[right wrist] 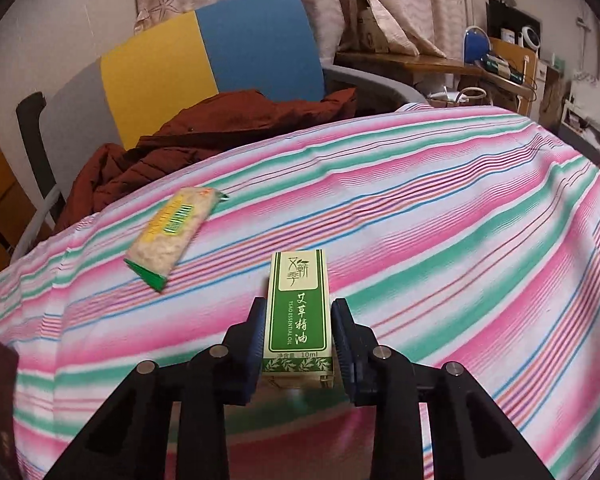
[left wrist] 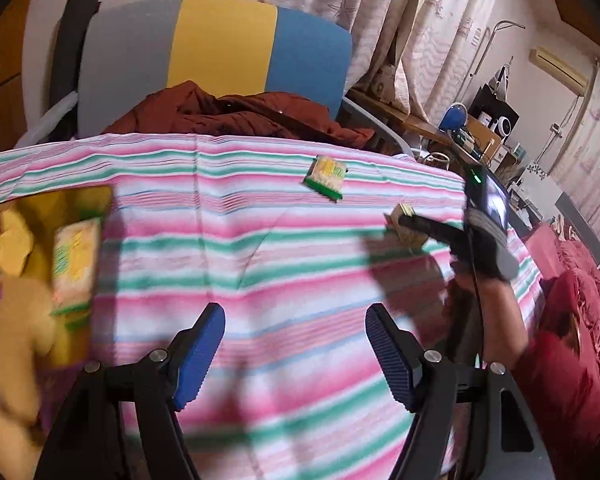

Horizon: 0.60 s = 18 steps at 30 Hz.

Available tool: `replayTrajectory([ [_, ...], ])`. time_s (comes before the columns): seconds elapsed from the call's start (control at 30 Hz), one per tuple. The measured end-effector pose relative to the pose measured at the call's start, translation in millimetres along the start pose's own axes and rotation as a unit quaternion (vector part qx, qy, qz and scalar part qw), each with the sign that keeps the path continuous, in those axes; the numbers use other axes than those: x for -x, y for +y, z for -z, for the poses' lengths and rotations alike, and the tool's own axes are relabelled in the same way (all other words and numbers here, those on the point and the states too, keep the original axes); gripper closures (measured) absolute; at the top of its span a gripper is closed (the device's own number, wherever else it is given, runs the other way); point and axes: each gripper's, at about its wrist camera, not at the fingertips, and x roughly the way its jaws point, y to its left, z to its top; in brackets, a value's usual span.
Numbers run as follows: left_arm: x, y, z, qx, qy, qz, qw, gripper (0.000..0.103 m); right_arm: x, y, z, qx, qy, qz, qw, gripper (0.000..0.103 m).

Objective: Organize objects
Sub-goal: 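Grasp the green oil box with the right tool while the left tool grasps the WEIDAN cracker packet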

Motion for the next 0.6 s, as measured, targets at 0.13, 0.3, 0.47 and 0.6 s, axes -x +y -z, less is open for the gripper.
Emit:
replayTrajectory([
  [0.13, -41.2, -12.4, -32.1, -0.013, 0.009, -0.005, 0.9999, 0.029, 1.3, -9.5, 3.1, -0.015, -0.009, -0.024, 1.000, 0.070],
  [0.3, -95.8, -31.5, -69.3, -0.056, 0.021, -0.014, 0.9981, 0.029, 3.0, -18.8, 7.2, -0.039, -0.026, -0.036, 0.998, 0.070],
  [0.47, -148.0, -44.9, -105.1, -0.053, 0.037, 0.007, 0.9979, 0.029, 1.3, -27.6, 9.1, -0.063, -0.027, -0.044, 0.997, 0.068],
  [0.6, -187.3, -61.6, -126.5, -0.088, 0.042, -0.012, 0.9952, 0.029, -4.8, -34.6, 9.7, -0.083, -0.020, -0.049, 0.995, 0.070],
])
